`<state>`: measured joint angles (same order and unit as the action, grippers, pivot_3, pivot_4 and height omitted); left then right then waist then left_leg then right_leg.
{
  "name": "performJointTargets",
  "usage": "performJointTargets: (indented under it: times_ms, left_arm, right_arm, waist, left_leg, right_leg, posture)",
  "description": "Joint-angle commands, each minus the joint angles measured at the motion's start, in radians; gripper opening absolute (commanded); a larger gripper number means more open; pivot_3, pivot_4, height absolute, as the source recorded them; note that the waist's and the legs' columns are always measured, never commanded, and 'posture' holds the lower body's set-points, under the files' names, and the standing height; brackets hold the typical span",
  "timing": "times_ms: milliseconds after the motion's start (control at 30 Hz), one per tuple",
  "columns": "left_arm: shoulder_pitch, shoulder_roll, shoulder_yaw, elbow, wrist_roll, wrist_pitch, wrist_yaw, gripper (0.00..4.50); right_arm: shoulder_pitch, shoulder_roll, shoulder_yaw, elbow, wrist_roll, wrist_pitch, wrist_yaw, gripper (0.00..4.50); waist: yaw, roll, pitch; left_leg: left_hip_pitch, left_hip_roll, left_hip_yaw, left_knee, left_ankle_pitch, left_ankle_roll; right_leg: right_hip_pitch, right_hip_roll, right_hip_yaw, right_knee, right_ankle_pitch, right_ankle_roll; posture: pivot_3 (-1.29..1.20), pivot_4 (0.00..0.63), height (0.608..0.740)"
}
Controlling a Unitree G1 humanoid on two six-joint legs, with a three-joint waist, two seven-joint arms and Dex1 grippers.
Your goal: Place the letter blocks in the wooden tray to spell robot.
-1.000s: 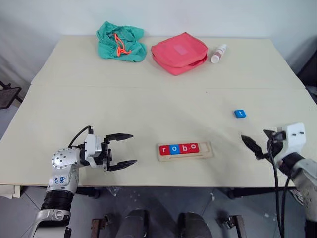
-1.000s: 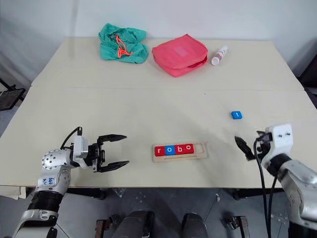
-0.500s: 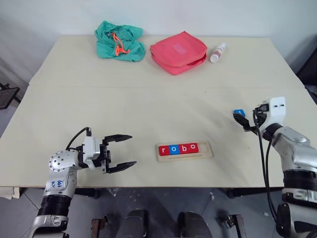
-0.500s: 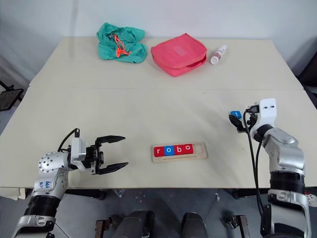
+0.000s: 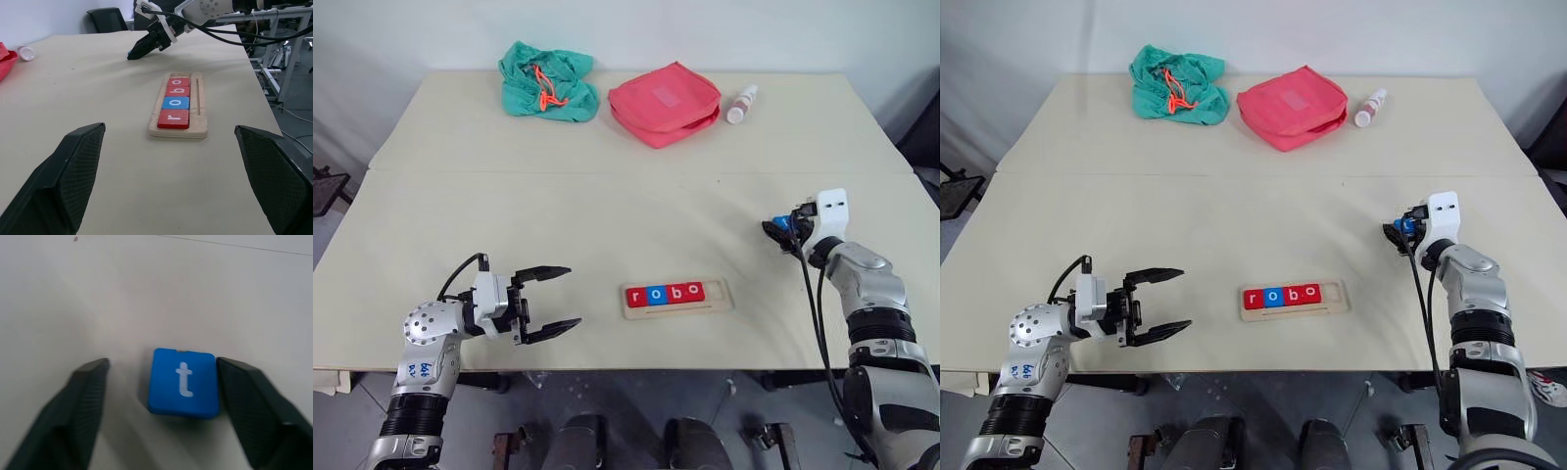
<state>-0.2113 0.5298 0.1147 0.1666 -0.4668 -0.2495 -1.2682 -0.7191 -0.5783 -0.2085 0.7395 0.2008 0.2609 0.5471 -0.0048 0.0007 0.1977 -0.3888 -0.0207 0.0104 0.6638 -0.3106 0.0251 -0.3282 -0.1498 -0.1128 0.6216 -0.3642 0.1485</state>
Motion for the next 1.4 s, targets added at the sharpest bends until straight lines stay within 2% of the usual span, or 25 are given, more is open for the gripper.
performJointTargets:
  times_ms: [33, 100, 300, 467, 600, 833, 1067, 1333, 1367, 1400]
  left_arm:
    - [0.007, 0.010, 0.014, -0.036, -0.016, -0.001, 0.004, 4.50]
    - [0.002, 0.009, 0.012, -0.033, -0.020, 0.000, -0.001, 4.50]
    - [-0.008, 0.013, 0.015, -0.013, -0.028, 0.005, -0.026, 4.50]
    - [-0.017, 0.018, 0.021, 0.022, -0.029, -0.001, -0.055, 4.50]
    - [-0.030, 0.008, 0.015, 0.048, -0.027, -0.009, -0.070, 4.50]
    - [-0.050, -0.006, 0.012, 0.075, -0.022, -0.024, -0.080, 4.50]
    - [-0.068, -0.024, 0.026, 0.093, -0.026, -0.070, -0.076, 4.50]
    - [-0.054, -0.020, 0.027, 0.081, -0.027, -0.073, -0.063, 4.50]
    - [-0.051, -0.019, 0.028, 0.080, -0.028, -0.074, -0.065, 4.50]
    - [-0.047, -0.017, 0.028, 0.079, -0.029, -0.074, -0.066, 4.50]
  right_arm:
    - [0.016, 0.000, -0.015, -0.026, 0.005, 0.001, -0.013, 2.06]
    - [0.040, -0.002, -0.022, -0.061, 0.009, 0.002, -0.020, 1.46]
    - [0.187, 0.003, -0.078, -0.374, 0.076, 0.099, -0.063, 1.48]
    - [0.445, 0.062, -0.114, -0.883, 0.176, 0.332, -0.157, 1.48]
    - [0.615, 0.128, -0.125, -1.163, 0.225, 0.474, -0.249, 1.48]
    - [0.732, 0.182, -0.126, -1.302, 0.241, 0.535, -0.315, 1.48]
    - [0.761, 0.203, -0.121, -1.276, 0.219, 0.482, -0.325, 1.48]
    - [0.784, 0.189, -0.130, -1.247, 0.204, 0.403, -0.298, 4.26]
    - [0.791, 0.179, -0.135, -1.245, 0.203, 0.396, -0.285, 4.48]
    - [0.801, 0.158, -0.138, -1.244, 0.207, 0.390, -0.256, 4.48]
  waist:
    - [0.002, 0.000, 0.000]
    - [0.003, 0.000, 0.000]
    - [0.004, 0.000, 0.000]
    - [0.004, 0.000, 0.000]
    - [0.005, 0.000, 0.000]
    - [0.006, 0.000, 0.000]
    - [0.005, 0.000, 0.000]
    - [0.005, 0.000, 0.000]
    - [0.005, 0.000, 0.000]
    - [0.005, 0.000, 0.000]
  left_leg:
    - [0.000, 0.000, 0.000, 0.000, 0.000, 0.000]
    - [0.000, 0.000, 0.000, 0.000, 0.000, 0.000]
    - [-0.001, 0.000, -0.001, 0.000, 0.000, 0.000]
    - [-0.001, 0.000, -0.001, -0.001, 0.000, 0.000]
    - [-0.001, 0.000, -0.001, -0.001, 0.000, 0.000]
    - [0.000, -0.001, 0.000, -0.001, 0.000, 0.000]
    - [0.000, -0.001, 0.000, -0.001, 0.000, 0.000]
    - [0.000, -0.001, 0.000, -0.001, 0.000, 0.000]
    - [0.000, -0.001, 0.000, -0.001, 0.000, 0.000]
    - [0.000, -0.001, 0.000, -0.001, 0.000, 0.000]
  right_leg:
    - [0.000, 0.000, 0.000, 0.000, 0.000, 0.000]
    - [0.000, 0.000, 0.000, 0.000, 0.000, 0.000]
    - [0.000, 0.000, 0.000, 0.000, 0.000, 0.000]
    - [-0.001, 0.000, 0.000, 0.000, 0.000, 0.000]
    - [-0.001, 0.000, 0.001, 0.000, 0.000, 0.000]
    - [-0.001, 0.000, 0.003, 0.000, 0.000, 0.000]
    - [-0.001, 0.000, 0.003, 0.001, 0.000, 0.000]
    - [-0.001, 0.000, 0.003, 0.001, 0.000, 0.000]
    - [-0.001, 0.000, 0.003, 0.001, 0.000, 0.000]
    - [-0.001, 0.000, 0.003, 0.001, 0.000, 0.000]
  posture:
    - [0.00, 0.150, 0.740]
    - [0.00, 0.150, 0.740]
    - [0.00, 0.150, 0.740]
    - [0.00, 0.150, 0.740]
    - [0.00, 0.150, 0.740]
    - [0.00, 0.150, 0.740]
    - [0.00, 0.150, 0.740]
    - [0.00, 0.150, 0.740]
    - [0.00, 0.150, 0.740]
    - [0.00, 0.150, 0.740]
